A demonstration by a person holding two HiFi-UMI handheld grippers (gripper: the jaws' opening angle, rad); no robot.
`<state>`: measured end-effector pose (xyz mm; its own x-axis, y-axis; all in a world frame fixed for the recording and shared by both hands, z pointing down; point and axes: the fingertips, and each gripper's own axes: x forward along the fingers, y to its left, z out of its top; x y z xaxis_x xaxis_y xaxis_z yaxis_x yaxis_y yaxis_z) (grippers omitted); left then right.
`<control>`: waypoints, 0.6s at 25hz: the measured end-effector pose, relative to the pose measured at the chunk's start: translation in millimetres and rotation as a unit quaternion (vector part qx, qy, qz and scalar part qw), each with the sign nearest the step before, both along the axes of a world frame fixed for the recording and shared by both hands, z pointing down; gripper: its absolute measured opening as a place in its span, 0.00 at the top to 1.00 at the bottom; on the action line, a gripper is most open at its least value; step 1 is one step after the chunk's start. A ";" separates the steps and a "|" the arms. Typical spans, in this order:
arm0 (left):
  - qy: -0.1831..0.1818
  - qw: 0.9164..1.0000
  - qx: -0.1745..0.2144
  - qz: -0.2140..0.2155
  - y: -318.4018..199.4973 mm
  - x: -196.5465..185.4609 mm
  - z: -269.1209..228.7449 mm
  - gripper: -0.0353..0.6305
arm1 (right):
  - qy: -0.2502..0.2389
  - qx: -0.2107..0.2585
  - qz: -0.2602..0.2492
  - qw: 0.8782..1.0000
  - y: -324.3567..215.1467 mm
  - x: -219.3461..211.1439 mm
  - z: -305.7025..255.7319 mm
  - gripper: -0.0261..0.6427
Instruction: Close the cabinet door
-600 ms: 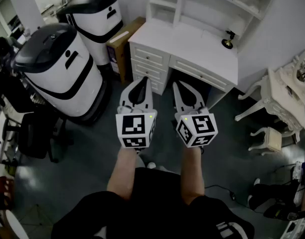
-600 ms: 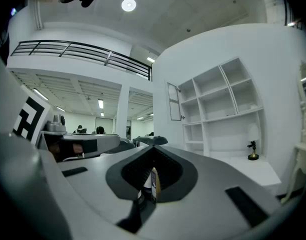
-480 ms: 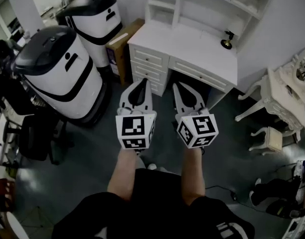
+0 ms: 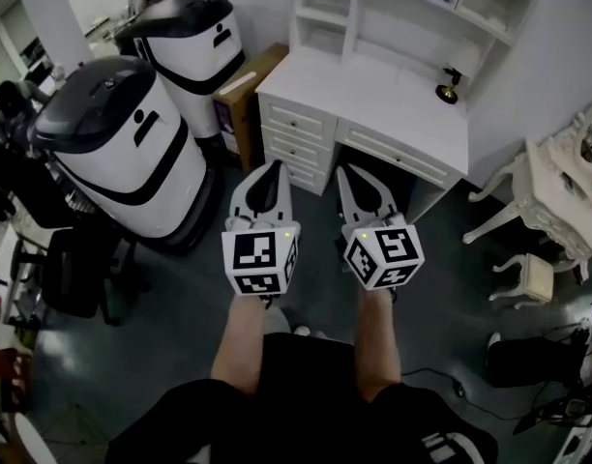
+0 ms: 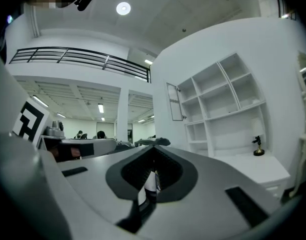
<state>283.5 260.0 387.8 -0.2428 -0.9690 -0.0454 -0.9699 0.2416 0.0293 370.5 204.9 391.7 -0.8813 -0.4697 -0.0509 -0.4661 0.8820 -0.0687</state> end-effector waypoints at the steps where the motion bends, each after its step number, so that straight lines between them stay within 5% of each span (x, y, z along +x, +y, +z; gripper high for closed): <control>1: 0.001 1.000 0.000 -0.002 -0.2 -4.2 0.8 0.93 | 0.001 0.000 -0.002 1.000 -0.6 -4.0 0.3 0.93; 15: 0.014 1.000 0.008 -0.026 -17.3 -118.0 -10.8 0.93 | 0.012 -0.011 -0.014 1.000 -25.3 -115.5 -3.5 0.93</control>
